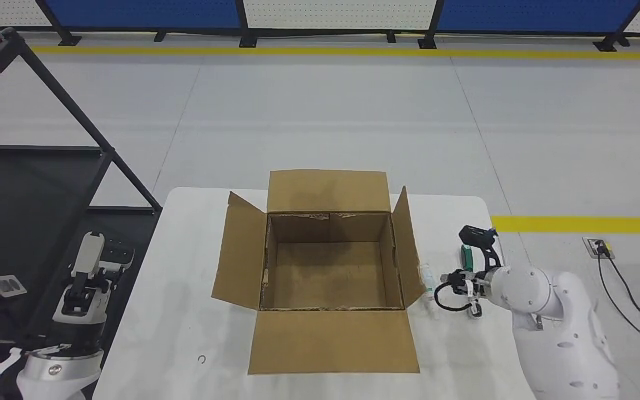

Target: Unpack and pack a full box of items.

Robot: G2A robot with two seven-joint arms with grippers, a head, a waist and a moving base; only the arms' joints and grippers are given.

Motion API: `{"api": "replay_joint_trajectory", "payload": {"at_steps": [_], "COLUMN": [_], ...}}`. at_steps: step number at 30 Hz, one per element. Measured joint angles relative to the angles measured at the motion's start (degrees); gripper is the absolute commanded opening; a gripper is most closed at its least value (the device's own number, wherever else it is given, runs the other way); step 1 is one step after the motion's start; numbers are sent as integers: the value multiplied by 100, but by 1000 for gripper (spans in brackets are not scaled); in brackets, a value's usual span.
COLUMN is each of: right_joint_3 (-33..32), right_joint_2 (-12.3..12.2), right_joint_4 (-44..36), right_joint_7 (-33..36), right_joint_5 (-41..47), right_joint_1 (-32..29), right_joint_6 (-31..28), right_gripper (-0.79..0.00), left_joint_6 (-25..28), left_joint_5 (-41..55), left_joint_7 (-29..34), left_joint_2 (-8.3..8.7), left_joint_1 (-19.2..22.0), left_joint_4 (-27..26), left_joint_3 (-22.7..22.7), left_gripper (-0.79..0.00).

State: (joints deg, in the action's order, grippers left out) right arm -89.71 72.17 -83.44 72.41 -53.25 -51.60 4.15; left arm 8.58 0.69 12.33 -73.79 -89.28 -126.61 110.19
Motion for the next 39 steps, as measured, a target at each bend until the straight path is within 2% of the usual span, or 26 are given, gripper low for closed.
{"api": "replay_joint_trajectory", "payload": {"at_steps": [9,22,28,39], "right_joint_3": [143,690,1040,1573], "right_joint_2": [-17,-9,17,52], "right_joint_4": [483,1536,1924,2161], "right_joint_7": [-599,-1257,-1434,-1627], "right_joint_5": [956,2024,2206,2195], "right_joint_1": [34,549,822,1131], "right_joint_6": [-1072,-2758,-3112,-3125], "right_gripper": [-785,-785,-785,-785], "left_joint_6": [0,0,0,0], "left_joint_5": [0,0,0,0], "left_joint_7": [0,0,0,0], "left_joint_2": [0,0,0,0], "left_joint_1": [0,0,0,0], "left_joint_4": [0,0,0,0], "left_joint_3": [0,0,0,0], "left_gripper": [0,0,0,0]}}
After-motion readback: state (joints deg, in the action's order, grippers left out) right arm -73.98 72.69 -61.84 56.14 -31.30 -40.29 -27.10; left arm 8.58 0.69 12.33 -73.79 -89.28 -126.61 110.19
